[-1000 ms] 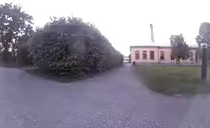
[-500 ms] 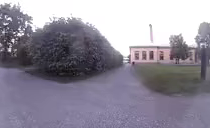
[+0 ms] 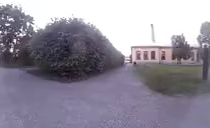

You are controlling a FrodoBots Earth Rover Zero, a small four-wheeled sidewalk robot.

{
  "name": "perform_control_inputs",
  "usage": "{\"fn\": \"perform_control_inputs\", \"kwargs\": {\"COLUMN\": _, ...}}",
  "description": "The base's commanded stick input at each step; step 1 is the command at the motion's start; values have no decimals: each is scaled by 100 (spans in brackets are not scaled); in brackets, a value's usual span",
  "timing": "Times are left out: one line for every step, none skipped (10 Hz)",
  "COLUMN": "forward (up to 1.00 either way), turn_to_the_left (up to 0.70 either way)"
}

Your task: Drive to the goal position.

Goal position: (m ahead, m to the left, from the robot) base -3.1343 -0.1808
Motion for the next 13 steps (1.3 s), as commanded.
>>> {"fn": "perform_control_inputs", "kwargs": {"forward": 0, "turn_to_the_left": 45}}
{"fn": "perform_control_inputs", "kwargs": {"forward": 0, "turn_to_the_left": 45}}
{"fn": "perform_control_inputs", "kwargs": {"forward": 0, "turn_to_the_left": 45}}
{"fn": "perform_control_inputs", "kwargs": {"forward": 0, "turn_to_the_left": 45}}
{"fn": "perform_control_inputs", "kwargs": {"forward": 0, "turn_to_the_left": 45}}
{"fn": "perform_control_inputs", "kwargs": {"forward": 0, "turn_to_the_left": 45}}
{"fn": "perform_control_inputs", "kwargs": {"forward": 0, "turn_to_the_left": 45}}
{"fn": "perform_control_inputs", "kwargs": {"forward": 0, "turn_to_the_left": 45}}
{"fn": "perform_control_inputs", "kwargs": {"forward": 0, "turn_to_the_left": 45}}
{"fn": "perform_control_inputs", "kwargs": {"forward": 0, "turn_to_the_left": 45}}
{"fn": "perform_control_inputs", "kwargs": {"forward": 0, "turn_to_the_left": 45}}
{"fn": "perform_control_inputs", "kwargs": {"forward": 0, "turn_to_the_left": 45}}
{"fn": "perform_control_inputs", "kwargs": {"forward": 0, "turn_to_the_left": 45}}
